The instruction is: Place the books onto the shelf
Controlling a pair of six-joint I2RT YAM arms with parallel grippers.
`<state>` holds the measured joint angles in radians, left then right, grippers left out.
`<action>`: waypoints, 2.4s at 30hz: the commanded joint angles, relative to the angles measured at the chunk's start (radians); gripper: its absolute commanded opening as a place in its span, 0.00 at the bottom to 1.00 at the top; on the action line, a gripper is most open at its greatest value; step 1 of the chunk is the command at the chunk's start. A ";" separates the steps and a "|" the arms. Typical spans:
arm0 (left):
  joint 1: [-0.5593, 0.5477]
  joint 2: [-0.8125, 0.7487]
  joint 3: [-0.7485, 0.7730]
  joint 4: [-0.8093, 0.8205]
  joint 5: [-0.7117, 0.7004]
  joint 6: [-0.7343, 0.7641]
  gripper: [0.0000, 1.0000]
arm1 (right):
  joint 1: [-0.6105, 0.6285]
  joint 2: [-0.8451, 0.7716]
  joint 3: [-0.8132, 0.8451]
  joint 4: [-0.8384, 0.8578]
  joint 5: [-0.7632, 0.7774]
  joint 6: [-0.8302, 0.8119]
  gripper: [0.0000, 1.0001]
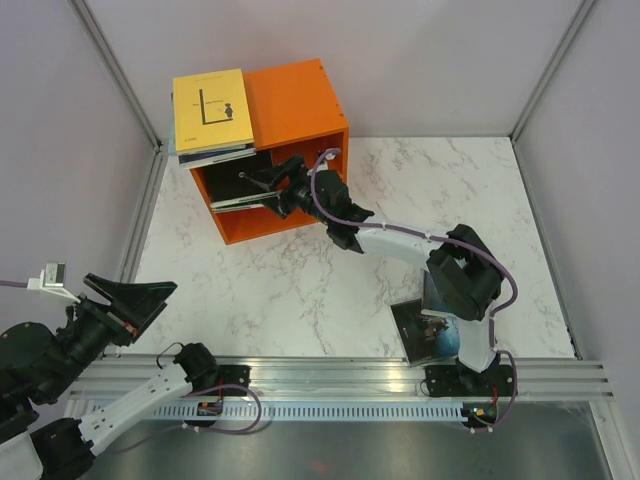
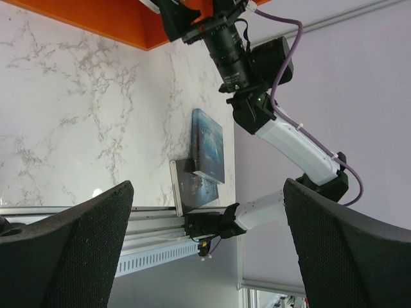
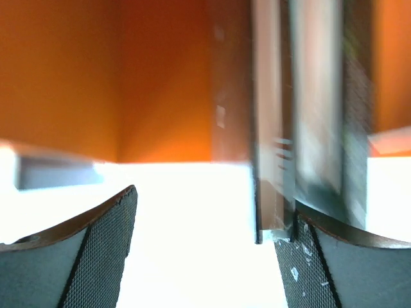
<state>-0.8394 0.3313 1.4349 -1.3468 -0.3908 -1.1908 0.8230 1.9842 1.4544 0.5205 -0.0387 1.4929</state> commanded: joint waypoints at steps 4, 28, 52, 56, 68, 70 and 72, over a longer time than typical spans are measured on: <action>-0.024 -0.020 -0.037 -0.069 -0.082 -0.050 1.00 | 0.025 -0.142 -0.176 -0.050 -0.113 -0.036 0.85; -0.033 -0.008 -0.137 0.032 -0.060 -0.070 0.98 | 0.019 -0.076 -0.089 -0.042 -0.237 -0.060 0.59; -0.047 -0.015 -0.091 -0.014 -0.100 -0.052 1.00 | 0.021 0.100 0.112 -0.045 -0.228 -0.037 0.11; -0.055 -0.014 -0.091 -0.023 -0.105 -0.056 1.00 | 0.021 0.117 0.127 -0.039 -0.234 -0.036 0.11; -0.063 0.126 -0.116 0.101 -0.037 0.065 1.00 | 0.015 -0.419 -0.239 -0.334 -0.181 -0.349 0.60; -0.063 0.173 -0.148 0.153 0.002 0.103 1.00 | -0.019 -0.597 -0.316 -0.504 -0.120 -0.423 0.68; -0.063 0.201 -0.191 0.234 0.027 0.132 1.00 | -0.076 -0.764 -0.371 -0.606 -0.101 -0.499 0.72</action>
<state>-0.8951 0.4679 1.2964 -1.2510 -0.4046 -1.1431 0.8173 1.4406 1.1412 0.1108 -0.2161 1.1728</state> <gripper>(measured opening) 0.995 0.705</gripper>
